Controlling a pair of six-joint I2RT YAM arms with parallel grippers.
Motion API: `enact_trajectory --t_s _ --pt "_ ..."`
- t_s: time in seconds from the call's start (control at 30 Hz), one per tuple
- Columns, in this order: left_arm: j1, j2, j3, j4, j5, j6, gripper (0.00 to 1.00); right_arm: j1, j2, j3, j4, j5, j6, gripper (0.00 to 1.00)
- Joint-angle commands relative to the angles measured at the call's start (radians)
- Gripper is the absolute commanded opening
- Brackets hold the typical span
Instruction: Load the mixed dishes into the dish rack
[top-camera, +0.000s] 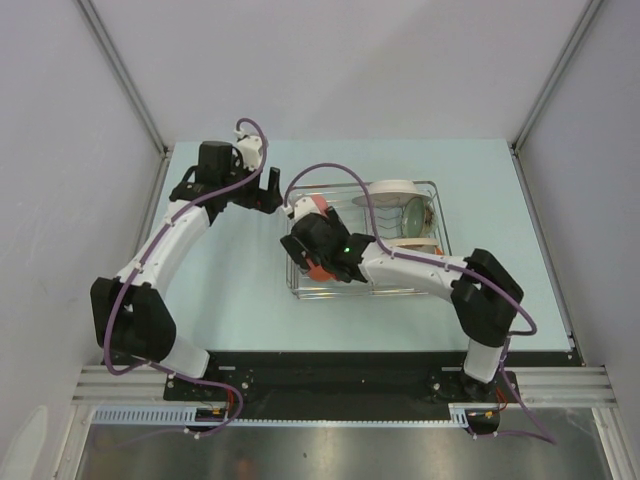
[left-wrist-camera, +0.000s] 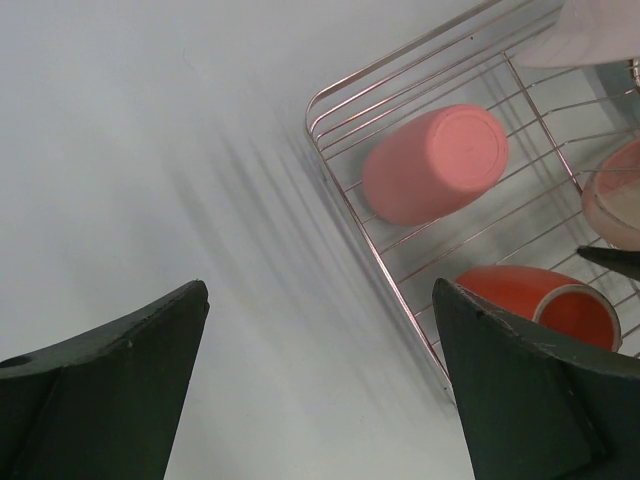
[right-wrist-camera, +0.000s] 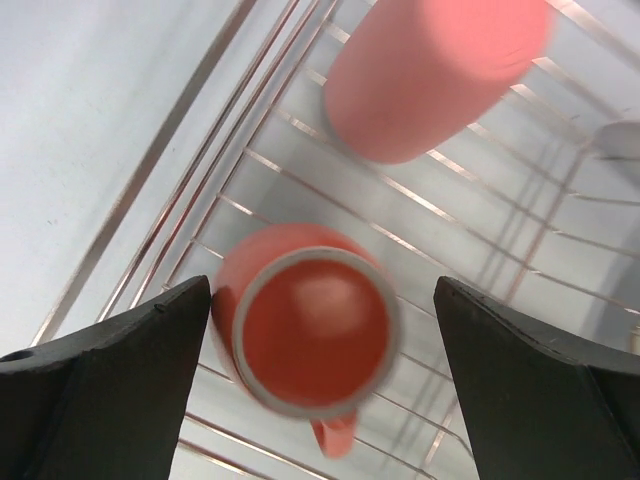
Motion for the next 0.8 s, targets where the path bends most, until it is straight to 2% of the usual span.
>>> enact_trajectory --t_s 0.0,0.13,0.3,0.53,0.77 --pt "0.007 -0.049 0.003 0.036 -0.028 0.006 1.0 0.002 -0.158 0.011 -0.003 0.093 -0.038 1.0" --pt "0.007 -0.062 0.025 0.028 -0.026 -0.007 1.0 0.002 -0.247 0.014 -0.047 0.081 -0.028 1.0" --pt "0.007 -0.077 0.042 0.012 -0.022 -0.01 1.0 0.002 -0.435 0.027 -0.141 0.088 0.043 1.0" --pt "0.007 -0.091 0.043 -0.004 0.004 -0.034 1.0 0.001 -0.662 0.019 -0.441 0.223 0.218 1.0" --pt "0.009 -0.112 -0.01 0.01 0.017 -0.028 1.0 0.004 -0.742 -0.044 -0.5 0.262 0.245 1.0"
